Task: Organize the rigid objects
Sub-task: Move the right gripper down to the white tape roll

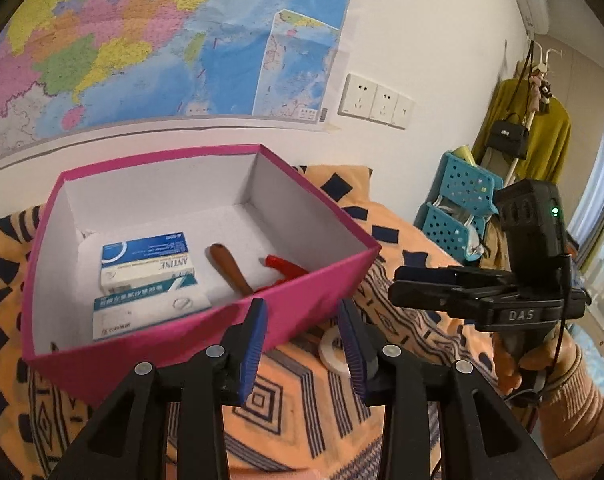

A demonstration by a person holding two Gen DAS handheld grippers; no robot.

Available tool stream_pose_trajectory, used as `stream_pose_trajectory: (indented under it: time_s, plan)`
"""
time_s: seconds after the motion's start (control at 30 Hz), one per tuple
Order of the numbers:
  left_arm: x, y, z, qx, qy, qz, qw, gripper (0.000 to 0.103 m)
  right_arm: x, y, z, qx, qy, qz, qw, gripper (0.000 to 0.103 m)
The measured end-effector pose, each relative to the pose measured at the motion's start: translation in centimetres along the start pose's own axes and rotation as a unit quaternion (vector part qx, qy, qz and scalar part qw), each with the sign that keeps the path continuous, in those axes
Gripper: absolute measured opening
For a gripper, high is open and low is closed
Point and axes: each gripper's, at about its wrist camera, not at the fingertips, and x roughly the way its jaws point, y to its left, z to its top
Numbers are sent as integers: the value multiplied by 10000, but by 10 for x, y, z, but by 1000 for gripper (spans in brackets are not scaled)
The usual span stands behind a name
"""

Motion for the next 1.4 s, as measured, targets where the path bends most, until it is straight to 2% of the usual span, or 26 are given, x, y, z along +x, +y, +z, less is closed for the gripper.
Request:
stream_pose_trajectory:
  time_s: [0.2, 0.4, 0.97, 1.07, 1.3, 1.4]
  plan:
    - [-1, -6, -20, -40, 144, 37, 9999, 38, 11, -8, -21, 212, 220, -9, 9995, 67]
    - [6, -12, -35, -165, 363, -76, 9992, 38, 22, -7, -32, 230, 364, -57, 9991, 67]
    - [19, -19, -49, -154, 644, -55, 9978, 38, 46, -23, -38, 346, 599, -271, 9972, 66]
    - [24, -16, -53, -210, 731, -55, 9971, 38, 53, -23, -40, 341, 685, -236, 9968, 60]
    - [41, -6, -60, -435, 971, -98, 9943, 38, 58, -5, -43, 76, 819, -52, 9966, 56]
    - [49, -3, -63, -515, 1093, -97, 9926, 38, 63, 4, -47, -17, 913, 43, 9958, 47]
